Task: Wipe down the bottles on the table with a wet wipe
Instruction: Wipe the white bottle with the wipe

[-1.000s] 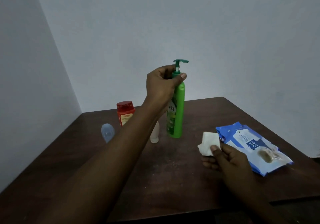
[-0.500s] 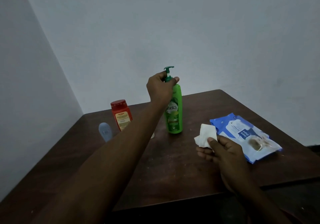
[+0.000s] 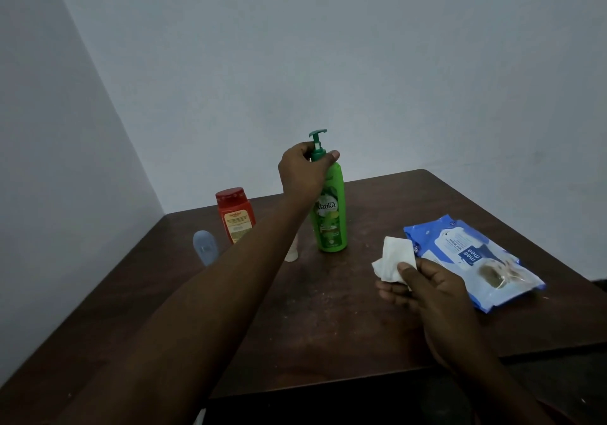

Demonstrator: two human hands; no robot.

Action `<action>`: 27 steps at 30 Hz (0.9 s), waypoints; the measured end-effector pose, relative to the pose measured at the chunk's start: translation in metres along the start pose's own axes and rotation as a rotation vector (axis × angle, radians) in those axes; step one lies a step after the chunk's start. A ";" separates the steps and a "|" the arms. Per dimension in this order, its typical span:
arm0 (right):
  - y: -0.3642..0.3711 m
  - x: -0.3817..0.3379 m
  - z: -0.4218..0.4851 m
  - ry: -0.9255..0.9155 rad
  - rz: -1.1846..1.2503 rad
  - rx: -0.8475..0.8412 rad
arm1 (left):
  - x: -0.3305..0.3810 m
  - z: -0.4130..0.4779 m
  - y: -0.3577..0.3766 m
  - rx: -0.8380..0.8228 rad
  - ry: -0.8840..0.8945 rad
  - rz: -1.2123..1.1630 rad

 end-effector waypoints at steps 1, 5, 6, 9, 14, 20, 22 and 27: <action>0.001 0.000 0.000 0.006 0.000 -0.002 | 0.000 0.000 -0.001 -0.040 -0.001 0.001; 0.000 0.003 0.001 0.013 -0.043 0.001 | 0.015 -0.005 -0.020 -0.157 0.022 0.122; -0.002 0.004 0.002 0.010 -0.049 0.003 | 0.020 -0.010 -0.029 -0.172 0.016 0.142; -0.003 0.004 0.003 -0.005 -0.054 0.000 | 0.021 -0.038 -0.062 -0.155 -0.043 0.085; 0.001 0.003 0.002 -0.033 -0.059 -0.009 | -0.029 -0.104 -0.094 -0.129 -0.033 0.401; 0.000 0.002 0.001 -0.051 -0.098 0.012 | -0.110 -0.132 -0.088 -0.294 -0.452 0.505; 0.001 0.002 0.001 -0.062 -0.121 0.020 | -0.119 -0.133 -0.084 -0.289 -0.485 0.494; 0.001 0.001 0.002 -0.070 -0.148 0.025 | -0.133 -0.124 -0.077 -0.240 -0.563 0.409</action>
Point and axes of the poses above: each hand's wrist, its own z-axis towards the middle knuckle, its own y-axis out of the palm, x = y × z, the point moved 8 cm from there along z, towards the middle knuckle, and after that the axes turned 3 degrees about y, right-handed, at the moved point
